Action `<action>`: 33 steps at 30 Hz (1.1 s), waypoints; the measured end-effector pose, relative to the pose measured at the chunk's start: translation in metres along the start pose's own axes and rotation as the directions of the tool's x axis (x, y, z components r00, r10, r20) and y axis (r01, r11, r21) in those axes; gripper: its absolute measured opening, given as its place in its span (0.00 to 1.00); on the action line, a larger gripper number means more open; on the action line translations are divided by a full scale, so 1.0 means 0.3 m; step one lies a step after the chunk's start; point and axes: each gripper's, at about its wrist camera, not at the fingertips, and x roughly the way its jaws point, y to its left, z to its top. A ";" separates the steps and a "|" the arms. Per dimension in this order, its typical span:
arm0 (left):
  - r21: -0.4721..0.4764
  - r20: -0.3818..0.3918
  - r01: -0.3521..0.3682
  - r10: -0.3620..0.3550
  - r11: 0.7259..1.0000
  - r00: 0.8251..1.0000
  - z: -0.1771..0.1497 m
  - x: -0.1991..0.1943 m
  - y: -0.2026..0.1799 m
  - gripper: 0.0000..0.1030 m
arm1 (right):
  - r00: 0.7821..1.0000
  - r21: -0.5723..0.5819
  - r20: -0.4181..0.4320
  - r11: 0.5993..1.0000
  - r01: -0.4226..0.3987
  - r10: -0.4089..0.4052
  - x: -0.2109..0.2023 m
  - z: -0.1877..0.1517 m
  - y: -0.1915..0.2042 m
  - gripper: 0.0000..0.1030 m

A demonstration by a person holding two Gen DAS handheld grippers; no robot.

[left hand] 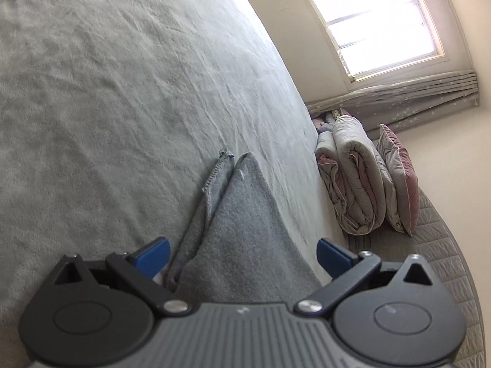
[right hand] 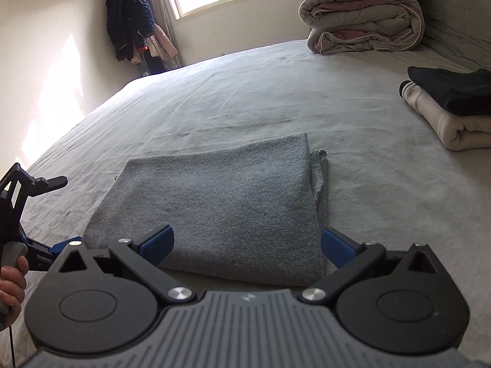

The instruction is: Fold clothes

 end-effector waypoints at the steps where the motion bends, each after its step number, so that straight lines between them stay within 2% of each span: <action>1: 0.016 -0.008 -0.020 0.020 1.000 1.000 0.016 0.012 -0.007 0.99 | 1.000 -0.024 0.004 1.000 0.019 -0.019 0.000 0.001 0.000 1.00; 3: 0.044 -0.021 -0.055 0.056 0.998 0.998 0.045 0.037 -0.017 0.97 | 0.999 -0.059 0.009 0.997 0.041 -0.041 -0.001 0.001 0.000 1.00; 11: 0.067 -0.045 -0.074 0.077 0.995 0.996 0.084 0.136 -0.013 0.92 | 0.999 -0.076 0.052 0.997 0.018 -0.014 -0.032 0.024 0.003 1.00; 12: 0.045 -0.060 -0.071 0.074 0.996 0.996 0.083 0.146 -0.003 0.73 | 0.998 -0.070 0.054 0.997 0.016 -0.012 -0.031 0.027 0.002 1.00; 14: -0.004 -0.081 -0.070 0.070 0.998 0.994 0.079 0.165 0.019 0.41 | 0.999 -0.035 0.049 0.999 0.002 0.000 -0.028 0.032 -0.011 1.00; 15: -0.031 -0.072 -0.079 0.077 0.996 0.994 0.073 0.170 0.036 0.33 | 0.999 -0.012 0.046 1.000 -0.008 0.008 -0.028 0.035 -0.019 1.00; 18: -0.054 -0.048 -0.084 0.081 0.995 0.996 0.062 0.163 0.046 0.22 | 0.998 0.053 0.045 0.998 -0.042 0.039 -0.033 0.046 -0.041 1.00; 21: -0.065 -0.023 -0.083 0.082 0.994 0.996 0.057 0.141 0.015 0.19 | 0.997 0.097 0.050 0.994 -0.055 0.050 -0.045 0.055 -0.060 1.00; 26: -0.012 0.004 -0.092 0.092 0.996 0.996 0.054 0.111 -0.114 0.18 | 0.997 0.157 0.062 0.986 -0.063 0.054 -0.059 0.067 -0.090 1.00; 33: 0.042 -0.003 -0.108 0.108 0.993 0.994 0.005 0.107 -0.326 0.17 | 0.995 0.235 0.081 0.969 -0.074 0.057 -0.082 0.089 -0.138 1.00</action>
